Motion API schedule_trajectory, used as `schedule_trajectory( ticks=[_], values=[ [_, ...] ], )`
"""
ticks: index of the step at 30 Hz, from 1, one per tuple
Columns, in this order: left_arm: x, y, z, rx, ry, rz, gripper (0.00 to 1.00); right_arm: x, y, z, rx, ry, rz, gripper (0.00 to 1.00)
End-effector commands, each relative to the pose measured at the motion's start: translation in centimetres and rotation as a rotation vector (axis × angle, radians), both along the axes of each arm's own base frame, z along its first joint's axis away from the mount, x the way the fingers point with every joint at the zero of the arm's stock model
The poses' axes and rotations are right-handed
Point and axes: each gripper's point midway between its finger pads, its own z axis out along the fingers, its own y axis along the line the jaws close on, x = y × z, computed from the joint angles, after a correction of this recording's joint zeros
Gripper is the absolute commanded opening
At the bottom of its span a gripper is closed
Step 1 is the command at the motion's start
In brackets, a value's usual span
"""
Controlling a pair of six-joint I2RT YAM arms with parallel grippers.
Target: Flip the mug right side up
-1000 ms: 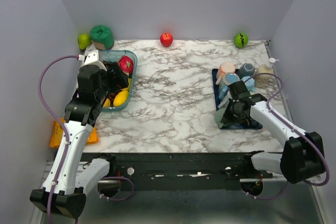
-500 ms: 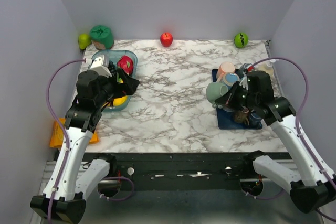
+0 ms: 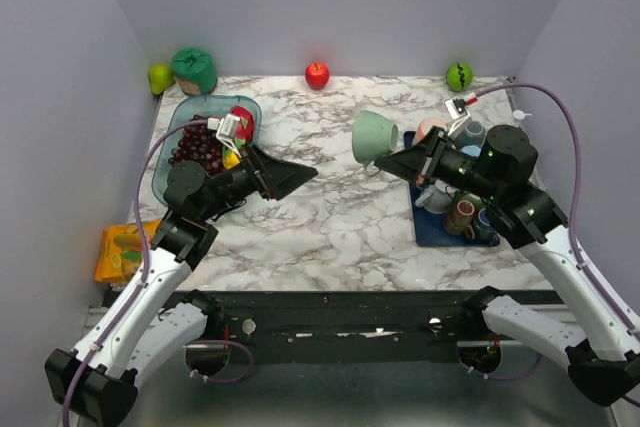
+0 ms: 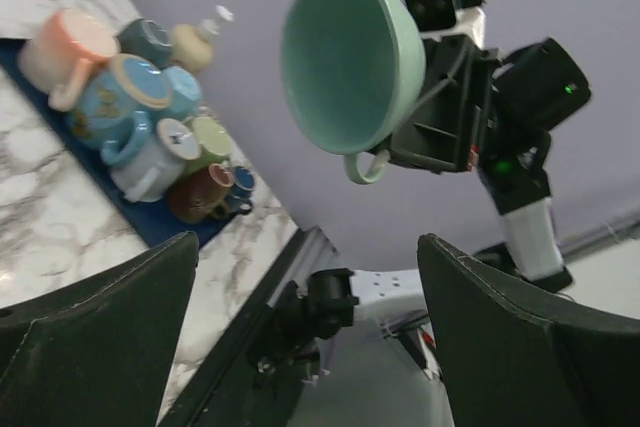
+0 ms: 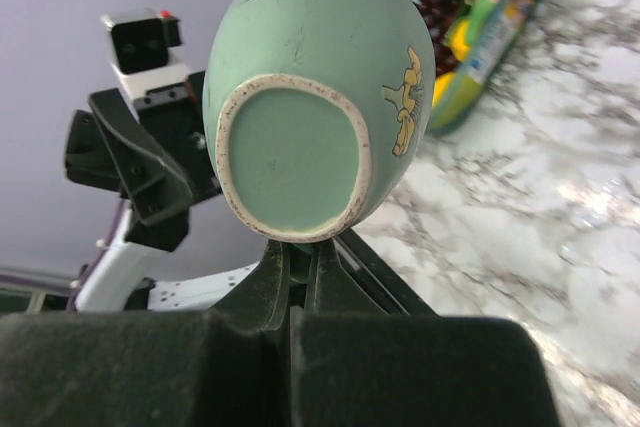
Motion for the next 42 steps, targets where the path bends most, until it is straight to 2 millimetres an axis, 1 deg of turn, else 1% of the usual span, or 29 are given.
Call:
schedule_trajectory(
  ticks=[1, 2, 3, 4, 5, 7, 10, 11, 13, 14, 15, 19, 21, 26, 30, 31, 33, 36, 37, 39, 40, 42],
  values=[
    [-2.1, -2.7, 5.6, -0.145, -0.098, -0.120, 0.99, -1.2, 2.7, 8.0, 0.196, -0.202, 0.103, 0.01],
    [-2.2, -3.7, 5.4, -0.139, -0.084, -0.147, 0.99, -1.3, 3.0, 8.5, 0.209, -0.209, 0.112, 0.01],
    [-2.4, -4.1, 6.1, -0.146, -0.094, -0.159, 0.99, -1.3, 3.7, 8.8, 0.214, -0.205, 0.126, 0.01],
    [-2.5, -4.4, 6.3, -0.145, -0.095, -0.165, 0.99, -1.3, 3.9, 9.8, 0.238, -0.234, 0.130, 0.01],
    [-2.4, -5.0, 6.2, -0.143, -0.089, -0.168, 0.99, -1.3, 4.2, 10.1, 0.250, -0.236, 0.139, 0.01],
    [-2.4, -5.2, 7.0, -0.155, -0.102, -0.162, 0.99, -1.5, 4.7, 11.0, 0.279, -0.253, 0.155, 0.01],
    [-2.0, -5.2, 7.7, -0.176, -0.112, -0.140, 0.97, -1.7, 5.2, 11.5, 0.298, -0.255, 0.172, 0.01],
    [-1.9, -5.2, 7.9, -0.183, -0.112, -0.134, 0.96, -1.7, 5.2, 11.6, 0.300, -0.254, 0.173, 0.01],
    [-1.8, -5.1, 8.5, -0.209, -0.115, -0.129, 0.89, -1.9, 5.4, 11.6, 0.305, -0.256, 0.180, 0.01],
    [-1.8, -5.2, 8.6, -0.215, -0.110, -0.132, 0.86, -1.8, 5.5, 11.3, 0.307, -0.248, 0.182, 0.01],
    [-1.5, -5.2, 8.6, -0.220, -0.105, -0.123, 0.81, -1.9, 5.7, 11.2, 0.312, -0.248, 0.185, 0.01],
    [-1.0, -5.1, 8.9, -0.251, -0.088, -0.100, 0.75, -1.9, 6.1, 10.8, 0.320, -0.245, 0.198, 0.01],
    [-0.8, -5.0, 9.0, -0.261, -0.081, -0.084, 0.73, -2.0, 6.4, 10.3, 0.321, -0.235, 0.207, 0.01],
    [-0.3, -4.4, 9.3, -0.293, -0.064, -0.042, 0.71, -2.0, 6.5, 9.5, 0.308, -0.225, 0.209, 0.01],
    [-0.3, -4.5, 9.4, -0.308, -0.054, -0.047, 0.65, -2.1, 6.5, 8.9, 0.298, -0.220, 0.211, 0.01],
    [-0.3, -4.5, 9.5, -0.312, -0.057, -0.051, 0.60, -2.1, 6.6, 8.7, 0.296, -0.218, 0.212, 0.01],
    [-0.2, -4.7, 9.4, -0.314, -0.051, -0.056, 0.55, -2.1, 6.6, 8.5, 0.291, -0.221, 0.213, 0.01],
    [-0.1, -4.9, 9.4, -0.322, -0.037, -0.067, 0.45, -2.0, 6.8, 7.8, 0.286, -0.213, 0.216, 0.01],
    [-0.3, -4.9, 9.5, -0.329, -0.038, -0.074, 0.38, -2.0, 6.7, 7.8, 0.290, -0.214, 0.213, 0.01],
    [-0.2, -5.0, 9.6, -0.331, -0.038, -0.073, 0.31, -2.0, 6.8, 7.3, 0.286, -0.204, 0.216, 0.01],
    [-0.2, -5.0, 9.6, -0.331, -0.036, -0.073, 0.27, -1.9, 6.7, 7.4, 0.291, -0.208, 0.210, 0.01],
    [-0.2, -5.0, 9.6, -0.332, -0.033, -0.072, 0.21, -2.0, 6.7, 7.4, 0.294, -0.209, 0.208, 0.01]
  ],
)
